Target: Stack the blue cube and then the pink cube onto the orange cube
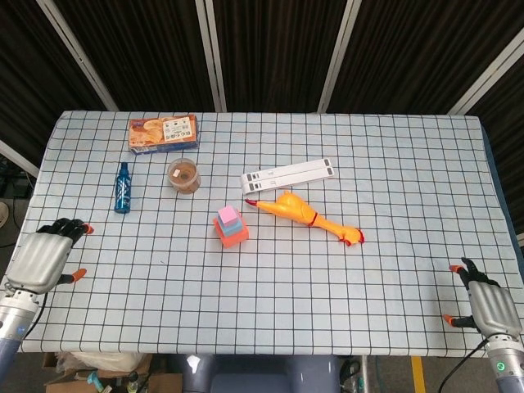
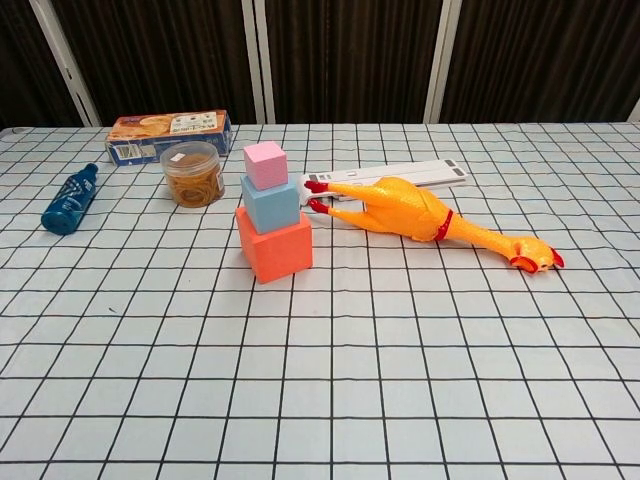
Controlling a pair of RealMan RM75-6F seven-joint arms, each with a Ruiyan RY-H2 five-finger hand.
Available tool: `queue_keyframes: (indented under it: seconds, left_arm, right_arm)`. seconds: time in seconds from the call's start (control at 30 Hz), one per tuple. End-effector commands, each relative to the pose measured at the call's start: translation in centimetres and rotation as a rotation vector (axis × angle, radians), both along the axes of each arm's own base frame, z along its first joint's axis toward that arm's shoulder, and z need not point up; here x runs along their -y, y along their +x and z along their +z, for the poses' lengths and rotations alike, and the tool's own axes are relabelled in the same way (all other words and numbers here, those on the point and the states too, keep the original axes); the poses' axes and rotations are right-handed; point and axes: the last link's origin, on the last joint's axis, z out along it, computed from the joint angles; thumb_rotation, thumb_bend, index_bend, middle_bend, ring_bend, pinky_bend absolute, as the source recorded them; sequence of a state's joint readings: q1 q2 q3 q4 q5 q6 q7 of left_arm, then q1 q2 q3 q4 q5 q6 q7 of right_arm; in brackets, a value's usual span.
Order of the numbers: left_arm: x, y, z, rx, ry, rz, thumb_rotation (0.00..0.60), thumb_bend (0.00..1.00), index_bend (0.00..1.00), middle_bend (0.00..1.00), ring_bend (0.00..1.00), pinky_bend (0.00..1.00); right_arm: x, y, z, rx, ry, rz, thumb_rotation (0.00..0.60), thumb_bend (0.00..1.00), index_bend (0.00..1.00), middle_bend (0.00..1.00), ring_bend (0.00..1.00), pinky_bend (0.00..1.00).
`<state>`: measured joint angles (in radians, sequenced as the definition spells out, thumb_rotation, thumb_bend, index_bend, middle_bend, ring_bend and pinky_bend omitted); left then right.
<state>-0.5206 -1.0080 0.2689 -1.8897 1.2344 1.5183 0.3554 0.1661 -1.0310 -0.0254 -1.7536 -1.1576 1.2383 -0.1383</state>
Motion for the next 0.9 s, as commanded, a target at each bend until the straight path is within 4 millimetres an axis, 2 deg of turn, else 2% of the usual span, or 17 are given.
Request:
queue_keyframes:
  seconds: [0.03, 0.2, 0.4, 0.9]
  left_arm:
    - [1.0, -1.9, -1.3, 0.012, 0.058, -0.014, 0.6, 0.1, 0.29, 0.17, 0.17, 0.34]
    - [1.5, -4.2, -2.1, -0.03, 0.1, 0.02, 0.6, 0.07, 0.29, 0.15, 0.15, 0.33]
    - [1.6, -5.8, -2.6, -0.06, 0.12, 0.018, 0.6, 0.05, 0.28, 0.1, 0.11, 0.31]
    - [0.9, -6.8, -2.3, -0.057, 0.119, 0.029, 0.6, 0.05, 0.27, 0.1, 0.11, 0.3]
  right_arm:
    - [-0.2, 0.0, 0.0, -0.021, -0.015, 0.021, 0.6, 0.12, 0.15, 0.08, 0.17, 0.27]
    - [-0.1, -0.1, 0.2, -0.066, -0.032, 0.023, 0.6, 0.12, 0.14, 0.08, 0.16, 0.27]
    - [0.0, -0.2, 0.2, -0.085, -0.056, 0.026, 0.6, 0.12, 0.13, 0.08, 0.15, 0.27]
    - [0.3, -0.2, 0.0, -0.088, -0.067, 0.032, 0.6, 0.12, 0.13, 0.08, 0.14, 0.27]
